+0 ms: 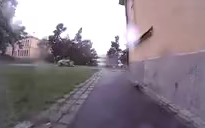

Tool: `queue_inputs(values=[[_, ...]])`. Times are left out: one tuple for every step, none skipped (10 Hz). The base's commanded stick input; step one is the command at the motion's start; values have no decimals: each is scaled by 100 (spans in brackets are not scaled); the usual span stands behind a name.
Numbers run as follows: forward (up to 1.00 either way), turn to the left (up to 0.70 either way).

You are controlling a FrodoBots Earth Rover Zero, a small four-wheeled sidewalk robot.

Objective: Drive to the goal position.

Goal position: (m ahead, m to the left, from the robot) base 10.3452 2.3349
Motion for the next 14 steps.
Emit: queue_inputs(values=[[70, -14], [70, -14], [70, -14], [70, -14], [70, -14], [70, -1], [70, 0], [70, 0], [70, 0], [70, 0], [70, 0], [70, 0], [70, 0], [70, 0]])
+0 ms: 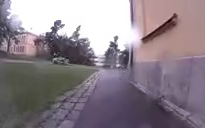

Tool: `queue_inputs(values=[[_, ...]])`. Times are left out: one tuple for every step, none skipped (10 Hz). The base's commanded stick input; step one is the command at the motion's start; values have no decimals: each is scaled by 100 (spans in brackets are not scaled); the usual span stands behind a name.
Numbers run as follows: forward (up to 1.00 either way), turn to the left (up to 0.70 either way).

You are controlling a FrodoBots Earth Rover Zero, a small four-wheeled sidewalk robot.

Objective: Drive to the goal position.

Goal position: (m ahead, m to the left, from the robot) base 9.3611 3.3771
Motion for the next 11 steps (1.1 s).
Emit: queue_inputs(values=[[70, 0], [70, 0], [70, 0], [70, 0], [70, 0], [70, 0], [70, 0], [70, 0], [70, 0], [70, 0], [70, 0]])
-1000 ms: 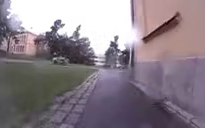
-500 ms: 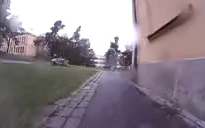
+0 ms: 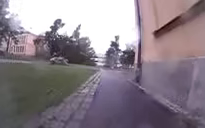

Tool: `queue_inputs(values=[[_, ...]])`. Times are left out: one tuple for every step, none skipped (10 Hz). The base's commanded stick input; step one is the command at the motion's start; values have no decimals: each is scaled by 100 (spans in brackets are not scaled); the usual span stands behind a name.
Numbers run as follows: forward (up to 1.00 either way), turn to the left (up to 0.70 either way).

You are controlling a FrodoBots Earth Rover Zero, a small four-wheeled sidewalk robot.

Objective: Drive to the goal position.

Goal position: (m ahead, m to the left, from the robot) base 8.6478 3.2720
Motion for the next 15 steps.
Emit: queue_inputs(values=[[70, 0], [70, 0], [70, 0], [70, 0], [70, 0], [70, 0], [70, 0], [70, -4], [70, -12], [70, -14], [70, -14], [70, -14], [70, -14], [70, -14], [70, -12]])
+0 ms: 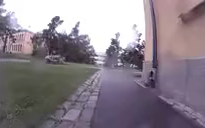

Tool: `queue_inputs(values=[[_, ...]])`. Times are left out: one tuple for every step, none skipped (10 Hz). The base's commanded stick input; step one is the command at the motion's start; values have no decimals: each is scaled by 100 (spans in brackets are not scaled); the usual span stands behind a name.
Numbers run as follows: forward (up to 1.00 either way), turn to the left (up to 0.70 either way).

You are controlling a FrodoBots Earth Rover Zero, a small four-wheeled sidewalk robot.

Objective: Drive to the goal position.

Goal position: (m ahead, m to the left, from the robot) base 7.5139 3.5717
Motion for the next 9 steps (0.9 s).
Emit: queue_inputs(values=[[70, 0], [70, 0], [70, 0], [70, 0], [70, 0], [70, 0], [70, 0], [70, 0], [70, 0]])
